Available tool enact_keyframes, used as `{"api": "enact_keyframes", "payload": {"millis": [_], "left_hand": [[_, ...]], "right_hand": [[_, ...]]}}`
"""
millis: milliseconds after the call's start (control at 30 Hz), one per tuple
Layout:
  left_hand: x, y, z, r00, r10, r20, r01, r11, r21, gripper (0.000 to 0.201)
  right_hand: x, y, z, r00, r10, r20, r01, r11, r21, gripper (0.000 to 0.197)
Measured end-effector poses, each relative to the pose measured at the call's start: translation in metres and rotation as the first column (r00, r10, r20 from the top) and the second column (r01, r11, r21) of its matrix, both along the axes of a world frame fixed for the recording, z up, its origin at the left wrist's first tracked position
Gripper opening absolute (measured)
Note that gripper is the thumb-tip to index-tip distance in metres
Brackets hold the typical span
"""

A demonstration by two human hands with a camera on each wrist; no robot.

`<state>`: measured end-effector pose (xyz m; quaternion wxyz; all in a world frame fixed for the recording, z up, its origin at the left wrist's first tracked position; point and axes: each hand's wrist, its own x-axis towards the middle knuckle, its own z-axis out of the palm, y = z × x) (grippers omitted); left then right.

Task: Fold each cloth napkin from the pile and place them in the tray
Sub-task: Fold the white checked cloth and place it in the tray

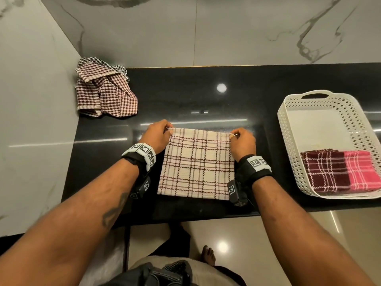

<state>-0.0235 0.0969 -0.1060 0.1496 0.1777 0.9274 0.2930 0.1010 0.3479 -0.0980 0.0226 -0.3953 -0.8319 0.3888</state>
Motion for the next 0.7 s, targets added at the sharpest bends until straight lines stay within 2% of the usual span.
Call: {"api": "enact_keyframes", "payload": {"millis": [167,233,267,300,333,367,433,467,500,533,700], "left_hand": [[-0.003,0.009,0.009,1.0,-0.011,0.01,0.012,0.995,-0.103,0.016],[0.003,0.016,0.016,0.995,-0.02,-0.093,0.005,0.987,-0.158,0.026],[0.008,0.019,0.018,0.977,-0.069,-0.202,0.032,0.983,-0.182,0.029],[0.015,0.023,0.02,0.931,-0.172,-0.321,0.107,0.972,-0.21,0.03],[0.022,0.026,0.02,0.862,-0.313,-0.399,0.225,0.941,-0.252,0.032],[0.031,0.028,0.017,0.789,-0.457,-0.411,0.354,0.884,-0.305,0.037],[0.043,0.027,0.005,0.706,-0.659,-0.258,0.527,0.733,-0.431,0.053],[0.047,0.023,-0.001,0.7,-0.695,-0.161,0.55,0.67,-0.499,0.06],[0.051,0.017,-0.006,0.715,-0.693,-0.096,0.543,0.637,-0.546,0.064],[0.054,0.009,-0.01,0.741,-0.668,-0.068,0.52,0.635,-0.572,0.068],[0.072,-0.025,-0.012,0.851,-0.522,-0.065,0.403,0.726,-0.557,0.073]], "right_hand": [[-0.004,-0.003,0.006,0.996,0.037,0.085,-0.043,0.997,0.064,0.018],[-0.002,-0.008,0.012,0.984,0.123,0.126,-0.149,0.963,0.223,0.033],[0.0,-0.014,0.015,0.974,0.183,0.132,-0.218,0.917,0.336,0.04],[0.002,-0.022,0.018,0.962,0.252,0.104,-0.272,0.866,0.419,0.041],[0.004,-0.032,0.022,0.936,0.339,0.091,-0.344,0.831,0.438,0.039],[0.007,-0.041,0.023,0.891,0.442,0.106,-0.445,0.802,0.399,0.039],[0.017,-0.056,0.015,0.721,0.634,0.28,-0.691,0.691,0.212,0.058],[0.024,-0.058,0.007,0.619,0.684,0.386,-0.771,0.623,0.134,0.068],[0.03,-0.056,0.0,0.547,0.701,0.457,-0.812,0.577,0.088,0.074],[0.036,-0.051,-0.007,0.513,0.702,0.494,-0.827,0.558,0.067,0.078],[0.06,-0.021,-0.01,0.54,0.619,0.57,-0.784,0.617,0.073,0.091]]}}
